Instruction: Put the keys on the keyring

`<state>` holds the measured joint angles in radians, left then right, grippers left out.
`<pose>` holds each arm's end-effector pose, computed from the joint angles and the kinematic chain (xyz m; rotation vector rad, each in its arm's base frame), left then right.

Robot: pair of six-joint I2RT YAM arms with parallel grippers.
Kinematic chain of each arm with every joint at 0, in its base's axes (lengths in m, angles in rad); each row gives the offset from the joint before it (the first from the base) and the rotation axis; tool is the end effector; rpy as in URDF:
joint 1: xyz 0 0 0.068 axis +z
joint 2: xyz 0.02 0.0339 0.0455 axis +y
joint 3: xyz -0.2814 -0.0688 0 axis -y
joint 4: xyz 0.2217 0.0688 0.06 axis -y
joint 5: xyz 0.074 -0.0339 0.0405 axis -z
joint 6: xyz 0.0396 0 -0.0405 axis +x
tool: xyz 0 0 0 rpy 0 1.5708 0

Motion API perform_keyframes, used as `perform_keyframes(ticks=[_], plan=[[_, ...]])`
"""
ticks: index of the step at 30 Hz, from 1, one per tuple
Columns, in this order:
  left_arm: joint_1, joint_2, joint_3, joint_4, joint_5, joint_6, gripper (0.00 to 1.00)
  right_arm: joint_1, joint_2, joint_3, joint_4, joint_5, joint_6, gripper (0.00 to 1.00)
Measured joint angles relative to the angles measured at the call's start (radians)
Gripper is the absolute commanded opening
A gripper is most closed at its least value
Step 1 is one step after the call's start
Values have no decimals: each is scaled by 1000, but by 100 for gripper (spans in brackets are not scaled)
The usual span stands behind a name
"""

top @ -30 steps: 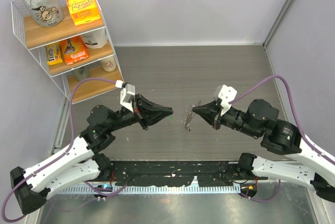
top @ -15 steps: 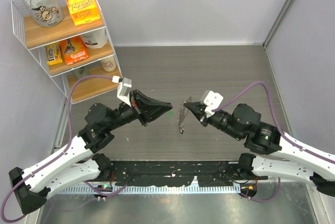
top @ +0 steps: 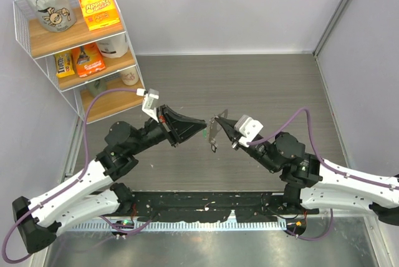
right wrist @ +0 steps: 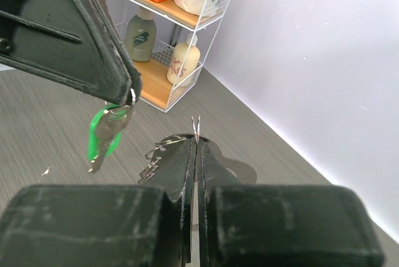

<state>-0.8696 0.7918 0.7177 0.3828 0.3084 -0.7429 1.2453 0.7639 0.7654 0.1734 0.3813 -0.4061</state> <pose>0.0903 -0.1256 0.3911 0.3908 1.3961 -1.5531 0.0611 0.1350 0.3878 -0.8025 1.1741 0.4289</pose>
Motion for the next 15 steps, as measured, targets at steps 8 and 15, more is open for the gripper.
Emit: perform_keyframes(ticks=[8, 15], plan=[[0, 24, 0, 0, -25, -30, 0, 44, 26, -29, 112, 62, -67, 5], [0, 35, 4, 0, -45, -44, 0, 76, 42, -63, 209, 103, -128, 5]])
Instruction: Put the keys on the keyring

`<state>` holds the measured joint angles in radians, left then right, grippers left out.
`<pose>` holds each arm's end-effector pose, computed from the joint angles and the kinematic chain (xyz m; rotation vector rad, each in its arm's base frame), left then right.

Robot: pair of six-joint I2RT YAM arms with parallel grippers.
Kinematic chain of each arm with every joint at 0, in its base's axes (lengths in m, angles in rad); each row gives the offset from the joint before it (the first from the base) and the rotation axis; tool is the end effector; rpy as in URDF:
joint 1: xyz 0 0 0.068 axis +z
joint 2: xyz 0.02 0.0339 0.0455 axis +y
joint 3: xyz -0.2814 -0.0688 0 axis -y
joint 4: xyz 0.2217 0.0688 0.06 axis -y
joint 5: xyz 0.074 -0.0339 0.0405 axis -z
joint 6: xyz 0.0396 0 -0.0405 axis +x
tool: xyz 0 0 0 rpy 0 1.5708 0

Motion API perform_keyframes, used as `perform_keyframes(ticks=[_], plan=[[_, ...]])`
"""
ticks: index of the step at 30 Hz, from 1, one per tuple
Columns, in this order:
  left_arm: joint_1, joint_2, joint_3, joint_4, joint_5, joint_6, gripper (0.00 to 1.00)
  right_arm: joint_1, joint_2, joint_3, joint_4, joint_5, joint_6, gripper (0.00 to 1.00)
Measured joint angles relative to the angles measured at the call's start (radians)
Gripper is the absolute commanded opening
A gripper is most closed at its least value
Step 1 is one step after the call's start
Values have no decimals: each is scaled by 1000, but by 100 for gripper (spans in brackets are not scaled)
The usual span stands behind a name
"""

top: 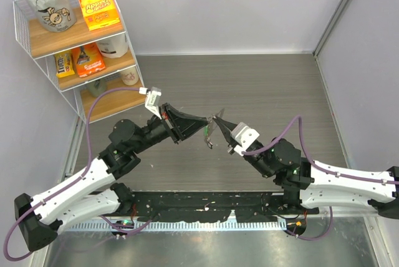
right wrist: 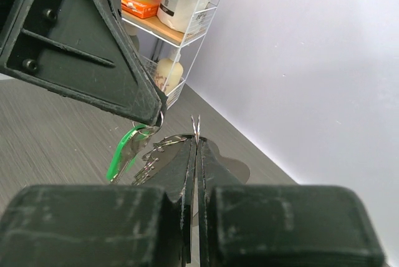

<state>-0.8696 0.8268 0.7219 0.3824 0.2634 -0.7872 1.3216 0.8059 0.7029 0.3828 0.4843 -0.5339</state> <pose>0.0980 -0.1321 0.3877 0.3160 1.4476 -1.5552 0.0565 0.1473 0.3835 -0.7642 1.0915 0.3563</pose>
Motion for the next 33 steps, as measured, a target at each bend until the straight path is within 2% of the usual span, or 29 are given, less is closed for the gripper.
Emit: perform_keyframes(ticks=[15, 33], plan=[[0, -2, 12, -19, -56, -21, 0, 54, 5, -56, 126, 47, -78, 5], [0, -3, 13, -37, -72, -22, 0, 80, 81, -60, 187, 103, -132, 5]])
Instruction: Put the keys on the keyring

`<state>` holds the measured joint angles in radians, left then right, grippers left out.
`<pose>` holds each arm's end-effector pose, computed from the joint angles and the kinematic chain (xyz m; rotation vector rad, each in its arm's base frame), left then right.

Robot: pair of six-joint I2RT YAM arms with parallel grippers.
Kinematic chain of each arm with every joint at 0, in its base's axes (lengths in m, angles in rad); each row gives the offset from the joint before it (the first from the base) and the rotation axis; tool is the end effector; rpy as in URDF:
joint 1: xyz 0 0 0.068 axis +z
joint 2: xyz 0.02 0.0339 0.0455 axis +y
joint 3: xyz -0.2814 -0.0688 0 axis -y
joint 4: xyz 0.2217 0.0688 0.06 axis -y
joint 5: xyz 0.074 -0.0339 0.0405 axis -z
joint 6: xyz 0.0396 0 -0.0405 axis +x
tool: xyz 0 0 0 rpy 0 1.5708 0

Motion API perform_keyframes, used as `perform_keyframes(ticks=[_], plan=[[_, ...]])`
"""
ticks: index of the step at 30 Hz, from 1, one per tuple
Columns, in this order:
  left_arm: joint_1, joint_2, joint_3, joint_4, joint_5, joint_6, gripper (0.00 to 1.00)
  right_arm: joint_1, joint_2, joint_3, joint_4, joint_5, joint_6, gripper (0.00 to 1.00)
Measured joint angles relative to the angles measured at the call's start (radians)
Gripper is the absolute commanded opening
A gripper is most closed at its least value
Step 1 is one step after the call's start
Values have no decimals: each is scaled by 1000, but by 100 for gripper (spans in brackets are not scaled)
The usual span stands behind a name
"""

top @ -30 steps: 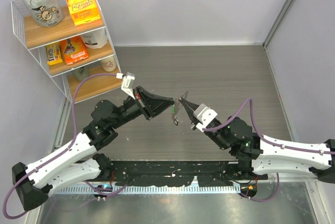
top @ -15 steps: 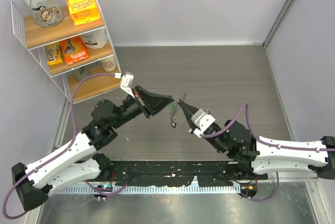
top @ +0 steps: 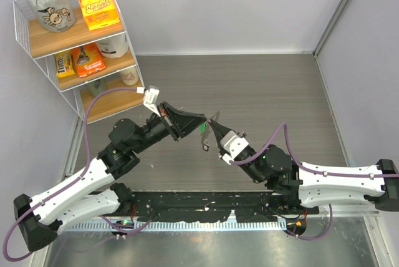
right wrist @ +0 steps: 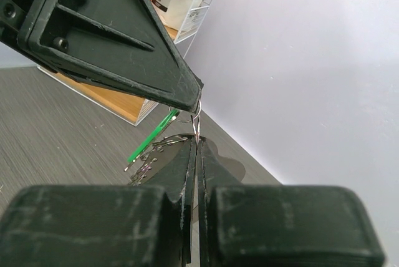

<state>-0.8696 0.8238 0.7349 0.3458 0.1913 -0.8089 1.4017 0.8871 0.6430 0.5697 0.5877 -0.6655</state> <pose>0.1001 -0.1303 0.3887 0.2291 1.4748 -1.5240 0.0508 0.1670 0.3705 -0.7743 1.0516 0.2635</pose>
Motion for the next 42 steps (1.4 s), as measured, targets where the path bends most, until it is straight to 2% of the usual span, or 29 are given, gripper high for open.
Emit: perform_keyframes(ticks=[19, 38, 42], plan=[[-1, -7, 11, -16, 11, 2, 0, 5, 59, 34, 19, 60, 19, 5], [-43, 19, 100, -67, -29, 26, 0, 15, 123, 55, 204, 134, 3, 5], [-53, 24, 121, -84, -30, 37, 9, 16, 130, 55, 272, 135, -23, 5]])
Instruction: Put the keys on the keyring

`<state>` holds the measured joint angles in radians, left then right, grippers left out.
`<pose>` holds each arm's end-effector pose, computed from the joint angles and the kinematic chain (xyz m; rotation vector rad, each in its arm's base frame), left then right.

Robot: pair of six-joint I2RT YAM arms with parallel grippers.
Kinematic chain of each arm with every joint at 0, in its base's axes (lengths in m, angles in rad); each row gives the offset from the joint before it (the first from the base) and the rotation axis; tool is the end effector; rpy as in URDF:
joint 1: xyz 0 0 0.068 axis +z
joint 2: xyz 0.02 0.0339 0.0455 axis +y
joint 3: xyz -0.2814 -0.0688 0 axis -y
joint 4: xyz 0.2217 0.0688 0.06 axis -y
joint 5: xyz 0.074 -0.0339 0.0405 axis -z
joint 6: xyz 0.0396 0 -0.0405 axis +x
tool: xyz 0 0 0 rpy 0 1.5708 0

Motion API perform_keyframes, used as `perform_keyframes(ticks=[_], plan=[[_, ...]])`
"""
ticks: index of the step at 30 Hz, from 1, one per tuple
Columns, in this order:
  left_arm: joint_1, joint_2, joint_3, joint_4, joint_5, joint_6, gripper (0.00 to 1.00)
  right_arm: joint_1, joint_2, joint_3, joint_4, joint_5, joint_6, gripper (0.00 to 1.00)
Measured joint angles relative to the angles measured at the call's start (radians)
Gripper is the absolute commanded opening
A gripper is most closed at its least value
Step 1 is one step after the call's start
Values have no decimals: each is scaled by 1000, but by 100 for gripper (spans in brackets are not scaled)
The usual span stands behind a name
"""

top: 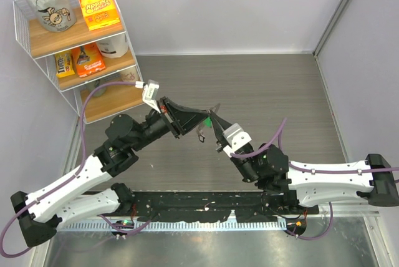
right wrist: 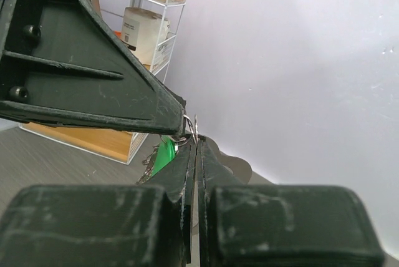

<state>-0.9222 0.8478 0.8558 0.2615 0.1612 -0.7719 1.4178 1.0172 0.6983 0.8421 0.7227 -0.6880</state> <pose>0.0940 -0.1346 0.4164 0.2654 1.4515 -1.5229 0.0550 0.1850 0.3922 -0.5430 1.0597 0.2638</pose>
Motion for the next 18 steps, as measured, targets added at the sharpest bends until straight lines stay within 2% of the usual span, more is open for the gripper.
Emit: perform_keyframes(ticks=[3, 7, 9, 12, 18], plan=[[-2, 3, 10, -6, 0, 10, 19, 0, 0, -3, 27, -1, -17, 5], [-7, 3, 16, -34, 20, 25, 39, -2, 0, -3, 67, 6, -34, 5], [-13, 5, 16, -56, 41, 29, 44, -6, -3, -3, 90, 7, -40, 5], [-16, 19, 20, -84, 77, 44, 50, -9, -3, -3, 118, 10, -44, 5], [-18, 28, 23, -97, 126, 54, 54, -10, -8, -3, 130, 10, -44, 5]])
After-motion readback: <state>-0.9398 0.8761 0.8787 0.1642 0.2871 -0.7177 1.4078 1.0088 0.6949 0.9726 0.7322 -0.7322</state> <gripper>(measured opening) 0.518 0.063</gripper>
